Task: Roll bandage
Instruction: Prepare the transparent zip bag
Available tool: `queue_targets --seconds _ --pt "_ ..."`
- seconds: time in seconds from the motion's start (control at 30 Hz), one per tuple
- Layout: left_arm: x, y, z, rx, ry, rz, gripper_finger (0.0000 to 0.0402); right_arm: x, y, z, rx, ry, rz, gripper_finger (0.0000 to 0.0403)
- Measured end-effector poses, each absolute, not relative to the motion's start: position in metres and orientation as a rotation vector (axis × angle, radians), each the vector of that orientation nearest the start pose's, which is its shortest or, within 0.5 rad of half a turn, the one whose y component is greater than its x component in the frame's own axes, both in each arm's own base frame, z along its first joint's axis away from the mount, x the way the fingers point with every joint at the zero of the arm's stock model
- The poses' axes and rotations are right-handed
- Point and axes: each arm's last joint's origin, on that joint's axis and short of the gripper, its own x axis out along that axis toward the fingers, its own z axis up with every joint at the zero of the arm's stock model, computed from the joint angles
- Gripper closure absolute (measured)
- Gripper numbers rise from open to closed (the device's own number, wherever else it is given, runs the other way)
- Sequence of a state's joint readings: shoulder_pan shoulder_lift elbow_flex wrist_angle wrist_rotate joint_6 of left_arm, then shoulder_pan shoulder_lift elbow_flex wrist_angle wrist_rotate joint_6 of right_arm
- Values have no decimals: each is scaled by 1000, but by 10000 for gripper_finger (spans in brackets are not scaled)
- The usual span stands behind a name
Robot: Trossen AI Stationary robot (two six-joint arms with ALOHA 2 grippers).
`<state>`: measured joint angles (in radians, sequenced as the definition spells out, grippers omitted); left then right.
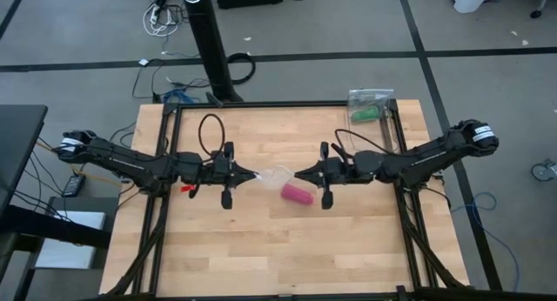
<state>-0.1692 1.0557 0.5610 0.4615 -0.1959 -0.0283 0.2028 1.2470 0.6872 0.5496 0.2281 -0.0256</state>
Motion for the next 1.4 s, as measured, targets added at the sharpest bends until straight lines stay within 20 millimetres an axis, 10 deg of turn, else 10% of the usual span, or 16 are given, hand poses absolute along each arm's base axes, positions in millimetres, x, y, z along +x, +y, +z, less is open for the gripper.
queue_targets --seconds 0.53,0.93,1.4 --pt "223 -29 270 8 29 177 400 293 48 287 -58 186 -129 391" --pt "218 -27 277 23 -10 214 401 278 48 283 -21 306 -170 251" --pt "212 -26 281 24 -44 216 401 270 51 249 72 -22 -171 248"
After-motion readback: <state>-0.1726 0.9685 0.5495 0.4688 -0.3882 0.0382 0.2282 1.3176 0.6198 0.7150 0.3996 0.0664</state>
